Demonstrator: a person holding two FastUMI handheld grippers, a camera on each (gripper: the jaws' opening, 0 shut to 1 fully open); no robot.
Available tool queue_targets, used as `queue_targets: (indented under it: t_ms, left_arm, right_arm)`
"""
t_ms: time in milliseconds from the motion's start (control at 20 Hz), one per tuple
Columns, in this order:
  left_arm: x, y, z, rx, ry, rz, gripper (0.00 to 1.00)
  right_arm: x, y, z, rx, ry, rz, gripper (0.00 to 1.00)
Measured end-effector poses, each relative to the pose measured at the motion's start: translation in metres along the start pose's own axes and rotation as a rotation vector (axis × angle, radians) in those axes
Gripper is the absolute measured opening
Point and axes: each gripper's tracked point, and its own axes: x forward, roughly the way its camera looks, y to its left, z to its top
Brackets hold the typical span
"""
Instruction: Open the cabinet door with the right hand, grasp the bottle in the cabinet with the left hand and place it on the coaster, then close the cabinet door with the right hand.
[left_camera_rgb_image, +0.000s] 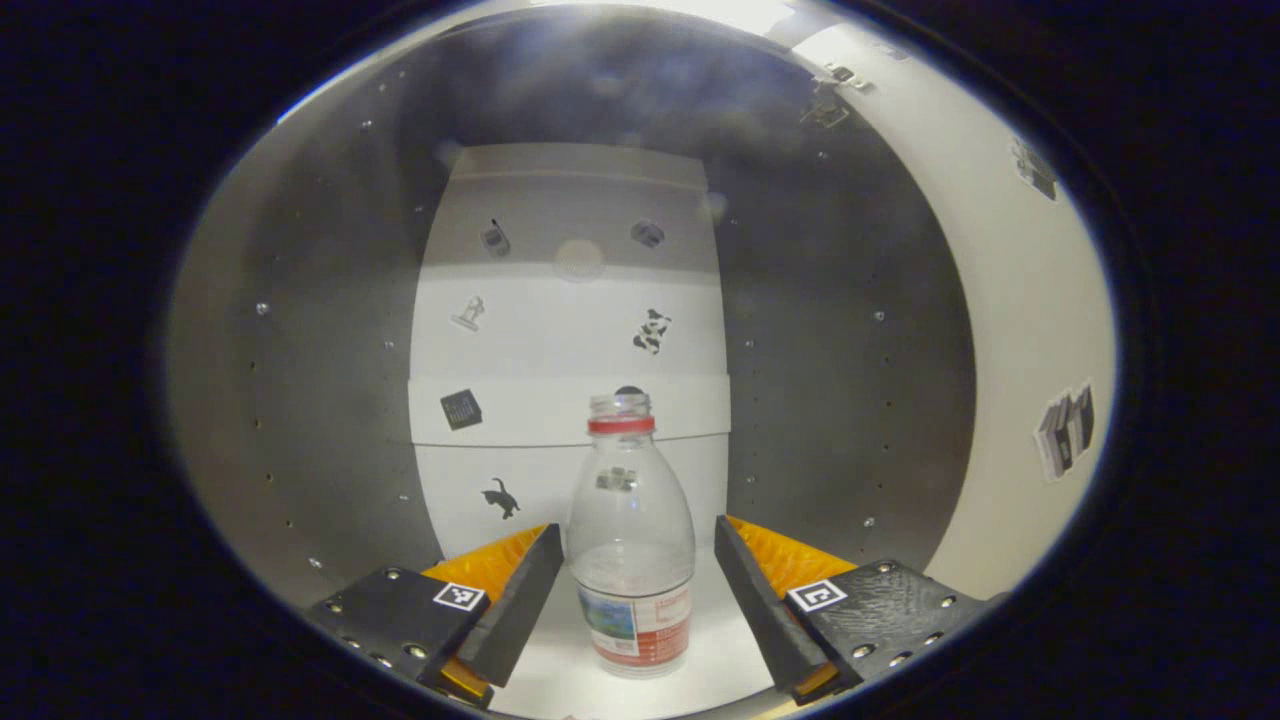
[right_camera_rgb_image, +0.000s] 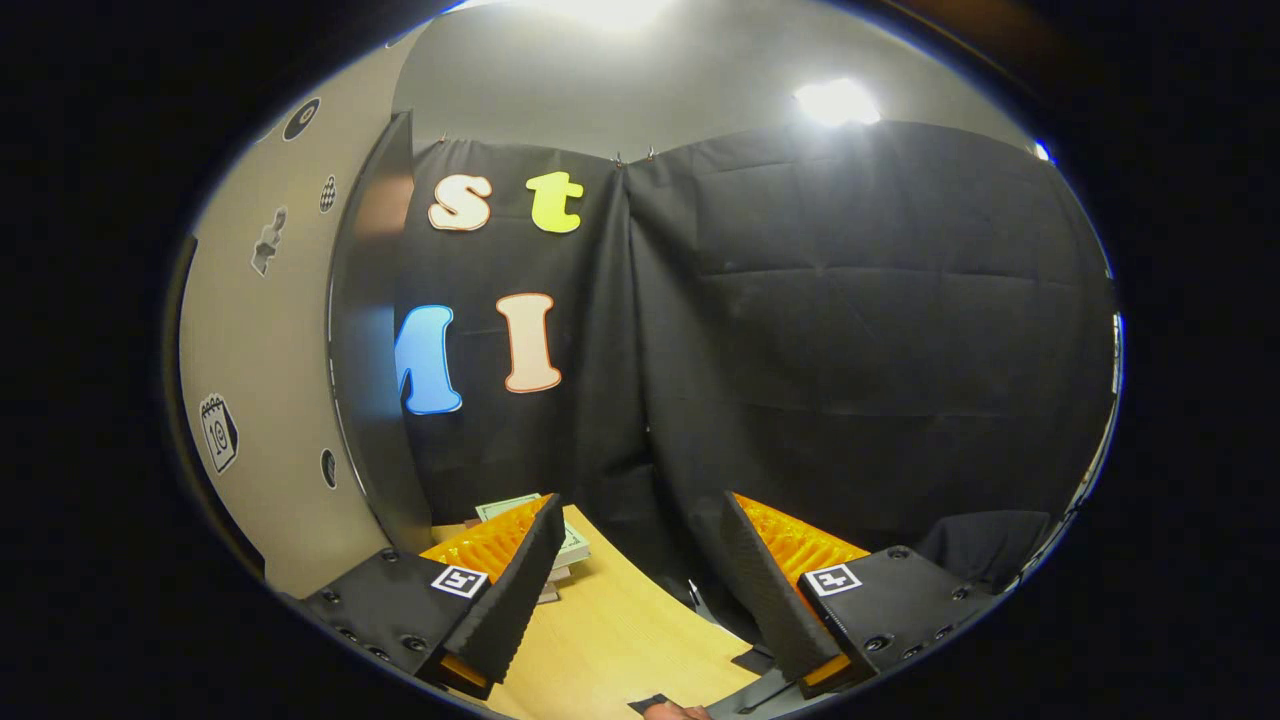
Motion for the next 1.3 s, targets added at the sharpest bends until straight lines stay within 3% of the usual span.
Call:
queue_targets:
  t_ms: [150, 200, 450, 600, 650, 700, 750, 1150, 1250, 1300]
  left_arm:
    - [0.006, 0.006, -0.004, -0.011, 0.005, 0.005, 0.92]
    - [-0.002, 0.008, -0.002, -0.023, 0.001, 0.005, 0.75]
    - [-0.04, 0.027, 0.015, -0.046, -0.039, 0.023, 0.75]
    - [-0.076, 0.037, 0.019, -0.039, -0.045, 0.036, 0.8]
    - [-0.088, 0.042, 0.02, -0.033, -0.047, 0.046, 0.77]
    - [-0.1, 0.048, 0.019, -0.028, -0.049, 0.06, 0.74]
    - [-0.112, 0.052, 0.019, -0.023, -0.05, 0.07, 0.74]
    - [-0.207, 0.077, -0.005, 0.002, -0.061, 0.156, 0.74]
    - [-0.228, 0.081, -0.017, 0.014, -0.067, 0.175, 0.74]
    - [-0.239, 0.082, -0.023, 0.016, -0.068, 0.183, 0.74]
  right_arm:
    - [-0.002, 0.004, -0.002, -0.003, -0.002, -0.003, 0.99]
    - [-0.001, 0.007, -0.001, -0.004, -0.003, -0.002, 0.99]
    - [0.001, 0.02, -0.001, -0.003, -0.006, 0.047, 0.99]
    - [-0.001, 0.026, 0.002, -0.007, -0.012, 0.09, 0.99]
    - [-0.003, 0.029, 0.004, -0.007, -0.02, 0.107, 1.0]
    - [-0.004, 0.032, 0.006, -0.009, -0.025, 0.125, 0.95]
    - [-0.005, 0.034, 0.007, -0.012, -0.028, 0.143, 0.99]
    - [-0.015, 0.045, 0.006, -0.022, -0.033, 0.244, 0.95]
    - [-0.016, 0.047, 0.005, -0.033, -0.036, 0.263, 0.99]
    - [-0.015, 0.05, 0.004, -0.036, -0.036, 0.272, 0.95]
